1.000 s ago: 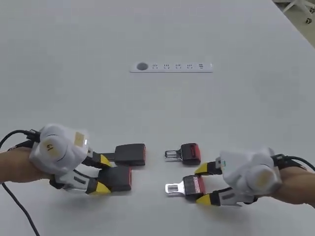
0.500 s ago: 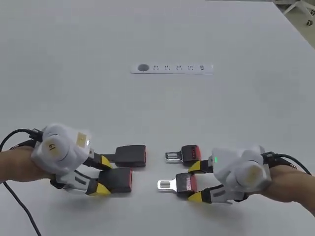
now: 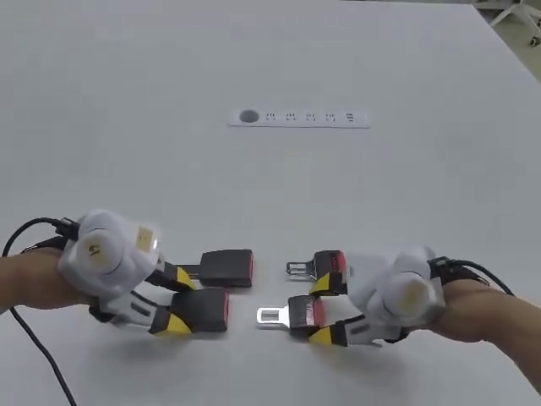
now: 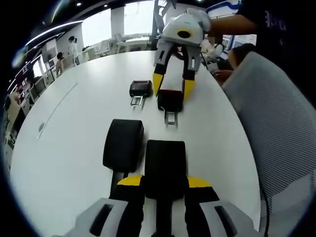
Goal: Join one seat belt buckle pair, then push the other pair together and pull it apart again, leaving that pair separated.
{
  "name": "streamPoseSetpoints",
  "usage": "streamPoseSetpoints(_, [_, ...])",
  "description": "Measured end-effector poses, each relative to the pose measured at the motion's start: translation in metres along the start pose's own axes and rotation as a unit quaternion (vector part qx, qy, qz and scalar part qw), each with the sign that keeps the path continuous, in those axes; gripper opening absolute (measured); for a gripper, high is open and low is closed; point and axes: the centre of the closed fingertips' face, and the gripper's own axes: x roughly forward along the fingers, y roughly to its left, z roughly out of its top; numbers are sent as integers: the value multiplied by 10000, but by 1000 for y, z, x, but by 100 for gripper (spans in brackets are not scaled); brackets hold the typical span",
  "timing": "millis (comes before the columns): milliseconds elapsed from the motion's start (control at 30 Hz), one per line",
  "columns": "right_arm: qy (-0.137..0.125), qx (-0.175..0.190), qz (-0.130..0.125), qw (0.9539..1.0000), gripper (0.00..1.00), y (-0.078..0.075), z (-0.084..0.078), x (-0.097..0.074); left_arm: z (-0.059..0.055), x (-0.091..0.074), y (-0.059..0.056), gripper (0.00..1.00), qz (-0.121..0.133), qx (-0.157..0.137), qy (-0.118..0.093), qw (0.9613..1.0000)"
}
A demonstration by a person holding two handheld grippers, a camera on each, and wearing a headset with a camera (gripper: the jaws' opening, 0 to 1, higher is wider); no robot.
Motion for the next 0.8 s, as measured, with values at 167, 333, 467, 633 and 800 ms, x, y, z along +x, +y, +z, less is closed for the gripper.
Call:
streamPoseSetpoints(167, [-20, -12, 10, 10000, 31, -1, 6, 6, 0, 0, 0, 32, -12, 20, 20, 10000])
streamPoseSetpoints(333, [-15, 7, 3, 10000, 31, -2, 11, 10, -1, 0, 0, 32, -29, 39, 40, 10000])
streamPoseSetpoints(467, [-16, 26, -3, 10000, 31, -2, 14, 12, 0, 0, -1, 32, -33, 36, 48, 10000])
streamPoseSetpoints(633, [-17, 32, -17, 10000, 31, -3, 18, 16, 1, 0, -1, 32, -35, 36, 54, 10000])
streamPoseSetpoints(800, [-15, 30, -14, 10000, 31, -3, 23, 20, 1, 0, -1, 32, -43, 40, 62, 10000])
